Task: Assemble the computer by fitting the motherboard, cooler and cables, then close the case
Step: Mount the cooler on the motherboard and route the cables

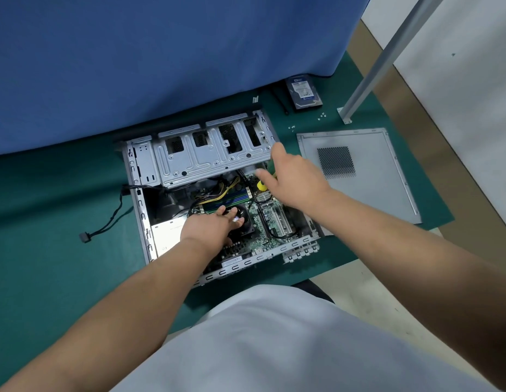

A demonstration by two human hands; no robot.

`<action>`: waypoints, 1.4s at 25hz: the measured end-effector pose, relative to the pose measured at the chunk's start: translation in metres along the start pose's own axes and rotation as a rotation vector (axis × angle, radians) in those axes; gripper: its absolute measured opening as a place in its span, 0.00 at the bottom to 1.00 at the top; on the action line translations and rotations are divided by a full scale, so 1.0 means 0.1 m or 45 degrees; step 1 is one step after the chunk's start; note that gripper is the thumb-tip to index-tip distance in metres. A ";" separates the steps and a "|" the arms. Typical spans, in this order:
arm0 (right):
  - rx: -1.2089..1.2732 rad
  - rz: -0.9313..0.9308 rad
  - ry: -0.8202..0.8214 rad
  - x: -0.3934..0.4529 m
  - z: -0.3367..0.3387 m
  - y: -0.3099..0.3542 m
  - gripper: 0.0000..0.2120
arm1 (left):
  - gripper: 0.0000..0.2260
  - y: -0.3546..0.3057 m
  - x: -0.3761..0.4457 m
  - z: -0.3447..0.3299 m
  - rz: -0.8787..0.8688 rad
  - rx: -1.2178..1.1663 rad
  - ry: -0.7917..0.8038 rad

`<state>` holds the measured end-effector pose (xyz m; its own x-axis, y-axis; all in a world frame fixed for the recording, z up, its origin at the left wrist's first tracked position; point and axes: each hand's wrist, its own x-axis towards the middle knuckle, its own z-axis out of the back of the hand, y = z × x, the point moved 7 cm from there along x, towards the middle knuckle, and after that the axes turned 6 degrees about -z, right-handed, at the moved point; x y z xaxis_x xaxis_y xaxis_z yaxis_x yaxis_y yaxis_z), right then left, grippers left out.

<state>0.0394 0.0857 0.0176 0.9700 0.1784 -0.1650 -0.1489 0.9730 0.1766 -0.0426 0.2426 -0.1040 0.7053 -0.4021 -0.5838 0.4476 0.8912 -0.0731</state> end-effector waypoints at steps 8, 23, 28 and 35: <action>0.036 0.418 0.321 0.07 0.09 0.27 0.23 | 0.30 0.00 0.00 -0.02 0.006 0.028 -0.028; -0.015 0.389 0.441 0.18 0.16 0.34 0.16 | 0.30 0.02 0.03 -0.02 -0.034 -0.009 -0.050; -0.278 0.060 0.012 0.15 0.13 0.22 0.21 | 0.30 0.03 0.03 -0.02 -0.018 -0.008 -0.035; 0.008 0.411 0.442 0.12 0.13 0.21 0.12 | 0.30 0.01 0.01 0.00 -0.011 0.025 -0.065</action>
<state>0.0499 0.1066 0.0324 0.7526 0.5111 -0.4153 -0.4298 0.8590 0.2782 -0.0411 0.2433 -0.1048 0.7285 -0.4201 -0.5412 0.4637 0.8838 -0.0618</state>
